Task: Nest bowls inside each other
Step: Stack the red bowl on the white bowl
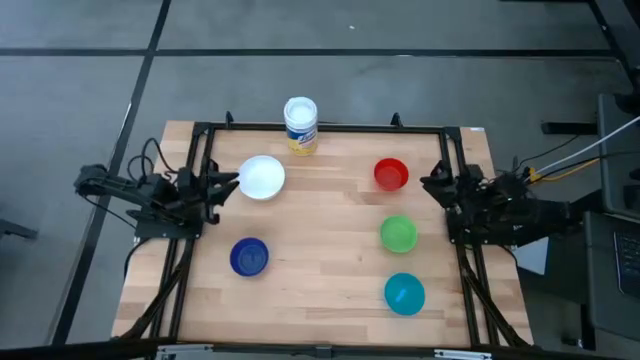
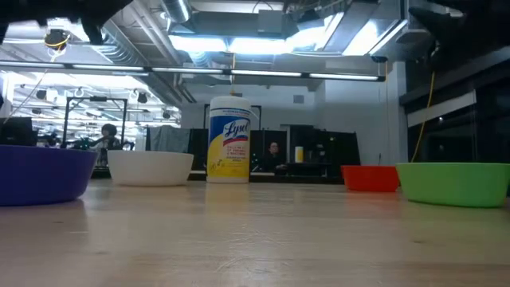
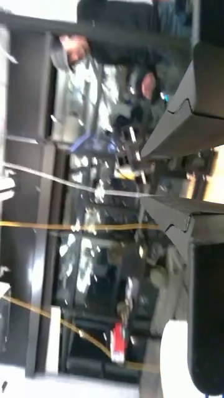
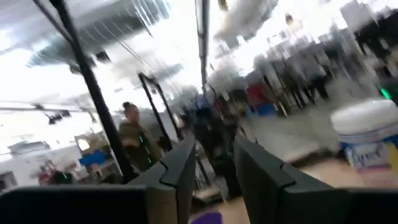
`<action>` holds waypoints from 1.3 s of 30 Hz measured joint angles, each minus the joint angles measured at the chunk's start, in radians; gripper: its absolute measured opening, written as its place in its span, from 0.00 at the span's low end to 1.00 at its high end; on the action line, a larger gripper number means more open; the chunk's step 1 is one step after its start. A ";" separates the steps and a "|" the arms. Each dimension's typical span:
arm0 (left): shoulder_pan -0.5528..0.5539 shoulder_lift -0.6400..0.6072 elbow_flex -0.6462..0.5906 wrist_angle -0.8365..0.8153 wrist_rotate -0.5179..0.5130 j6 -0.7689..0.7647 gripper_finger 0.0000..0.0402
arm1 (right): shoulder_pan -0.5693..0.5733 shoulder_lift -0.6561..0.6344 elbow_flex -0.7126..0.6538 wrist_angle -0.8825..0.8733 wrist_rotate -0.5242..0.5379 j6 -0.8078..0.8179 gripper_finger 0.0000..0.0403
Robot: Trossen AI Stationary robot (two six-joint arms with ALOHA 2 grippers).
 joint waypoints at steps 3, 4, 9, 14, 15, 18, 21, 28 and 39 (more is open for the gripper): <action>0.000 0.062 0.156 -0.159 -0.141 0.021 0.25 | 0.000 0.069 0.204 -0.392 0.094 0.030 0.23; 0.000 0.092 0.211 -0.212 -0.188 0.023 0.25 | 0.000 0.108 0.274 -0.527 0.129 0.052 0.23; 0.000 0.248 0.414 -0.321 -0.387 0.092 0.25 | 0.000 0.360 0.549 -0.970 0.207 0.126 0.21; 0.000 0.342 0.492 -0.322 -0.463 0.144 0.25 | -0.022 0.604 0.662 -1.175 0.264 0.229 0.25; 0.000 0.354 0.502 -0.320 -0.466 0.144 0.25 | -0.038 0.651 0.665 -1.172 0.272 0.240 0.27; 0.000 0.388 0.529 -0.322 -0.474 0.145 0.25 | -0.102 0.781 0.666 -1.163 0.273 0.233 0.32; 0.000 0.422 0.544 -0.327 -0.483 0.172 0.25 | -0.179 0.921 0.666 -1.155 0.266 0.245 0.37; 0.000 0.443 0.562 -0.323 -0.479 0.195 0.25 | -0.386 1.109 0.666 -0.957 0.113 0.209 0.46; 0.000 0.443 0.562 -0.248 -0.408 0.147 0.25 | -0.593 1.268 0.666 -0.861 0.022 0.026 0.37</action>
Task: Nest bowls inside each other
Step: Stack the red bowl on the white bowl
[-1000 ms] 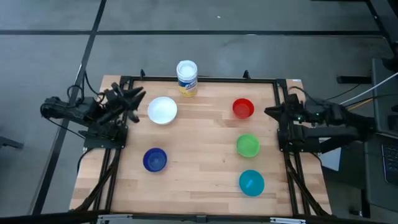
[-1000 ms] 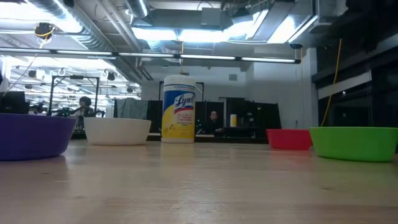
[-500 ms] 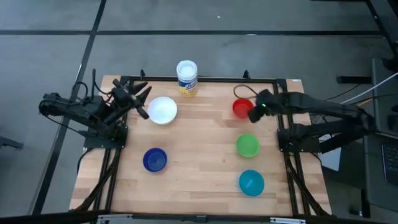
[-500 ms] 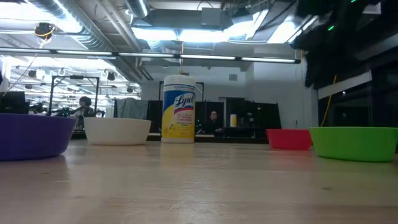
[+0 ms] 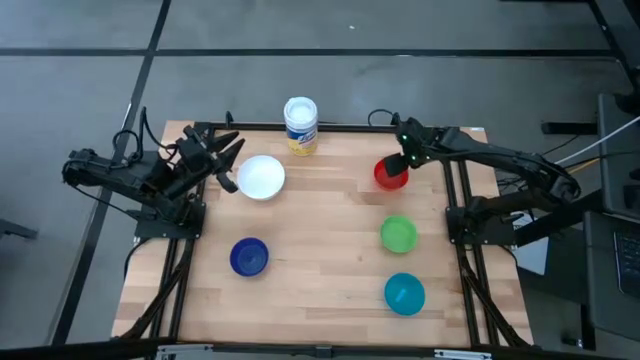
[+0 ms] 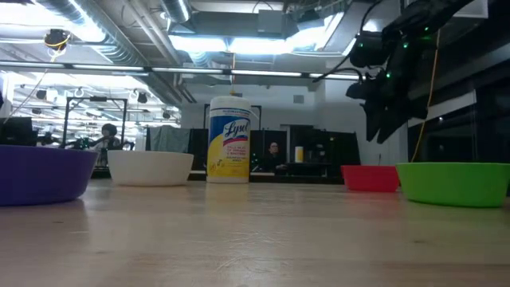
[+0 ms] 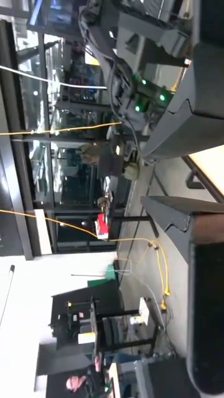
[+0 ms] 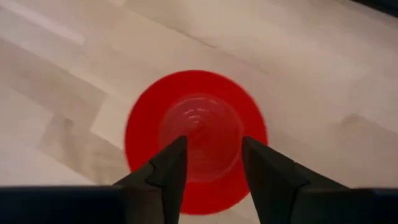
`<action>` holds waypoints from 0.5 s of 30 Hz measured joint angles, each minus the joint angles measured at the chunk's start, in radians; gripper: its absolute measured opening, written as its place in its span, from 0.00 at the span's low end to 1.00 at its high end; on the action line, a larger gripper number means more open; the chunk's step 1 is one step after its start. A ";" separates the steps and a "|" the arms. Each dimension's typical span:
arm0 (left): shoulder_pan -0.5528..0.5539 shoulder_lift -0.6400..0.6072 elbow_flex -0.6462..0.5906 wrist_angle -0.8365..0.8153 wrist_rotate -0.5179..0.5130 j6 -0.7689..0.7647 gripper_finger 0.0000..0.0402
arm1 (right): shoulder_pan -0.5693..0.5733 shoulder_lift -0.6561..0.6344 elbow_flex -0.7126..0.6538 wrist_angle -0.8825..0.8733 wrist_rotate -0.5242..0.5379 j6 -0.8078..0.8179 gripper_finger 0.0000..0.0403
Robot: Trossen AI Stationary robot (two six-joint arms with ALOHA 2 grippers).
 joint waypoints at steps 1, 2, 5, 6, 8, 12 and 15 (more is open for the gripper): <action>0.000 0.001 0.000 0.008 0.001 -0.001 0.25 | -0.012 0.001 0.000 0.002 -0.003 -0.018 0.36; 0.000 0.000 0.000 0.014 0.003 -0.003 0.25 | -0.024 0.000 0.000 0.001 -0.009 -0.035 0.35; 0.000 -0.001 0.000 0.017 0.009 -0.017 0.25 | -0.056 0.000 0.000 -0.015 -0.018 -0.075 0.34; 0.000 0.000 0.000 0.017 0.009 -0.021 0.25 | -0.067 0.002 0.000 -0.026 -0.020 -0.090 0.34; 0.000 0.005 0.000 0.017 0.010 -0.029 0.25 | -0.087 0.017 0.000 -0.049 -0.030 -0.105 0.34; 0.000 0.015 0.000 0.016 0.010 -0.033 0.25 | -0.114 0.056 0.000 -0.084 -0.073 -0.123 0.37; 0.000 0.022 0.000 0.015 0.010 -0.038 0.25 | -0.114 0.074 -0.001 -0.077 -0.075 -0.124 0.40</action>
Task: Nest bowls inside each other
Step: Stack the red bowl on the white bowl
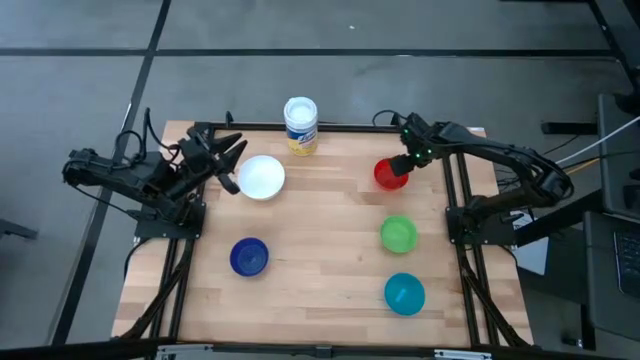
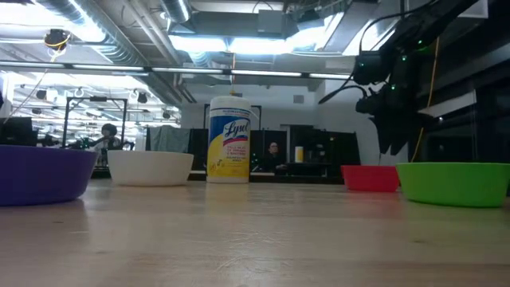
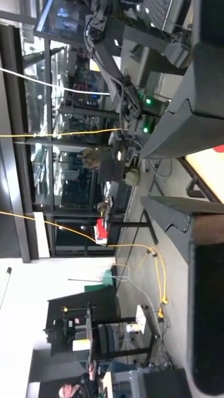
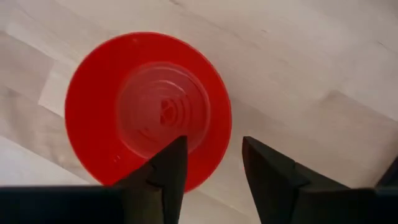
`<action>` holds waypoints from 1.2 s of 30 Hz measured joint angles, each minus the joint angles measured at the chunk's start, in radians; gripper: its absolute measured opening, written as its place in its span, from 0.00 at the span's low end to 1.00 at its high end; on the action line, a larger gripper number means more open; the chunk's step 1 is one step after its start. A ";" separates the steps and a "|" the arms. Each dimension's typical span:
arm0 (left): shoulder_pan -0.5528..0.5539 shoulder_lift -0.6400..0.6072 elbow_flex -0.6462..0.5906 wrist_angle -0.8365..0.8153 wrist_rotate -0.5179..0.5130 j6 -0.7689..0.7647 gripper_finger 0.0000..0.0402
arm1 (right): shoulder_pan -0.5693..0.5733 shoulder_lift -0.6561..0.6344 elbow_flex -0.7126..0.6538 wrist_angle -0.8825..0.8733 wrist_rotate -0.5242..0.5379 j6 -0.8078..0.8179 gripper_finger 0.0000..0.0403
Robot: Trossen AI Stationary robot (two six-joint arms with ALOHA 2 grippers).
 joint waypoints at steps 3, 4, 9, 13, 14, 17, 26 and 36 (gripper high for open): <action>0.000 0.002 0.000 0.001 0.000 -0.003 0.25 | 0.000 0.028 0.000 0.009 0.000 -0.003 0.41; 0.000 0.003 0.000 0.001 0.000 -0.003 0.25 | 0.000 0.039 0.000 0.008 -0.001 -0.007 0.41; 0.000 0.003 0.000 0.000 0.006 -0.002 0.25 | 0.000 0.103 0.000 0.032 -0.003 -0.027 0.39; 0.000 0.003 0.000 0.000 0.006 -0.002 0.25 | 0.000 0.136 0.000 0.082 0.007 -0.032 0.37; 0.000 0.003 0.000 0.000 0.007 -0.002 0.25 | 0.000 0.143 0.000 0.093 0.018 -0.030 0.36; 0.000 0.002 0.000 0.000 0.007 -0.002 0.25 | 0.000 0.166 0.000 0.100 0.059 -0.026 0.34; 0.000 0.002 -0.001 0.000 0.000 -0.017 0.25 | 0.000 0.270 -0.001 0.145 0.061 -0.039 0.14; -0.028 0.014 0.050 -0.216 -0.188 -0.070 0.25 | 0.082 0.174 0.104 0.261 0.023 -0.051 0.01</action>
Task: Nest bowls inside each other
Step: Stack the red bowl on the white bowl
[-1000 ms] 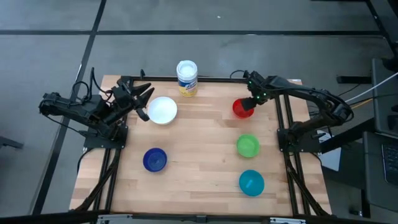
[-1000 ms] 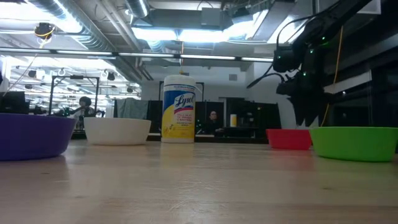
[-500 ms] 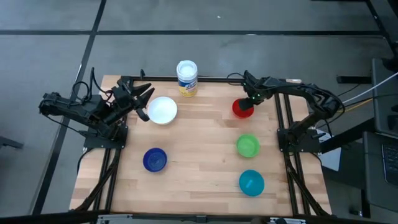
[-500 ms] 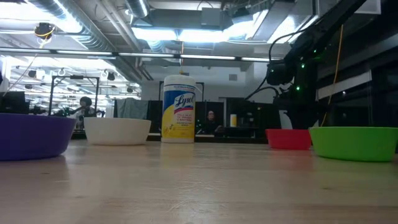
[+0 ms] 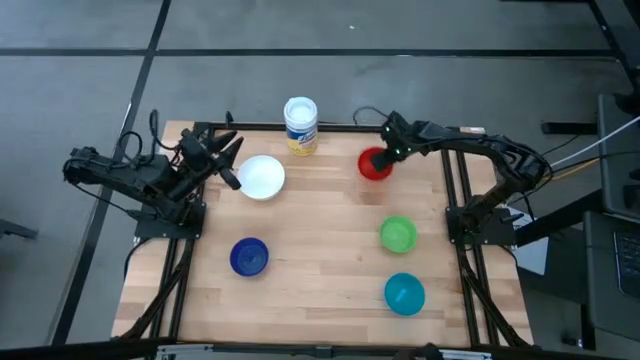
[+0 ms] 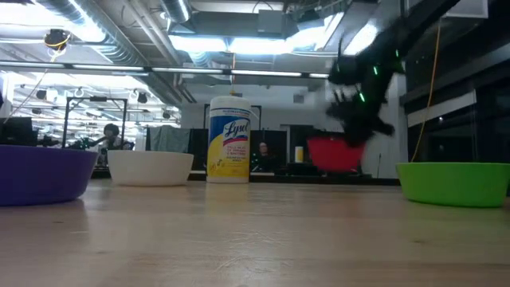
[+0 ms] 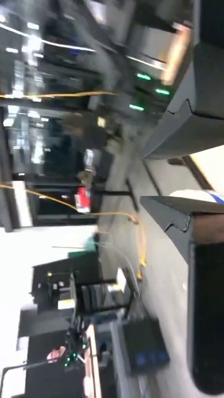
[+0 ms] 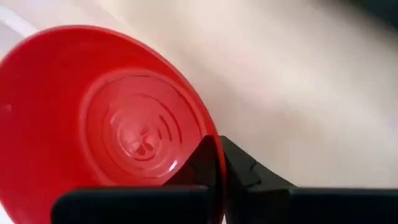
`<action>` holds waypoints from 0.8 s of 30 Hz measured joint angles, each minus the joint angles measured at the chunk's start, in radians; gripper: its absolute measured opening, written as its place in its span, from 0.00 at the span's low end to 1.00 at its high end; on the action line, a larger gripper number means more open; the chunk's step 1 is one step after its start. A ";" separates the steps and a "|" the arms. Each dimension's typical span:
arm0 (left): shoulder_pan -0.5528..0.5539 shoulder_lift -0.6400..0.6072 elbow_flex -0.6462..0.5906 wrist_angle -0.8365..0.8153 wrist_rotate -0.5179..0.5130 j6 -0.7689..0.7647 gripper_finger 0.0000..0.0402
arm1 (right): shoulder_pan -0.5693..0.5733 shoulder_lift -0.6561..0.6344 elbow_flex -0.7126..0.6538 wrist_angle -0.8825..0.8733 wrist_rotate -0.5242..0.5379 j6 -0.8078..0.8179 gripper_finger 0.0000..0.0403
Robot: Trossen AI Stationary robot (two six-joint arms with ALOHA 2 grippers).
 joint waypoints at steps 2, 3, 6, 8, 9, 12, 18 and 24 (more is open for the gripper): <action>0.003 0.021 0.048 -0.154 -0.005 -0.063 0.24 | 0.032 -0.034 0.074 0.001 0.007 -0.006 0.01; 0.007 0.037 0.074 -0.233 0.004 -0.102 0.23 | 0.049 -0.046 0.117 0.002 0.020 -0.013 0.01; 0.033 0.104 0.164 -0.462 0.055 -0.198 0.20 | 0.096 -0.074 0.259 0.000 0.038 -0.047 0.01; 0.064 0.171 0.230 -0.612 0.113 -0.237 0.19 | 0.125 -0.078 0.359 -0.005 0.054 -0.079 0.01; 0.086 0.211 0.266 -0.684 0.149 -0.253 0.18 | 0.140 -0.077 0.405 -0.013 0.071 -0.099 0.01; 0.164 0.348 0.363 -0.836 0.248 -0.282 0.16 | 0.175 -0.055 0.527 -0.044 0.139 -0.162 0.00; 0.262 0.580 0.516 -0.792 0.287 -0.227 0.20 | 0.237 0.002 0.631 -0.084 0.308 -0.287 0.00; 0.295 0.675 0.619 -0.620 0.267 -0.183 0.30 | 0.281 0.057 0.633 -0.080 0.480 -0.401 0.00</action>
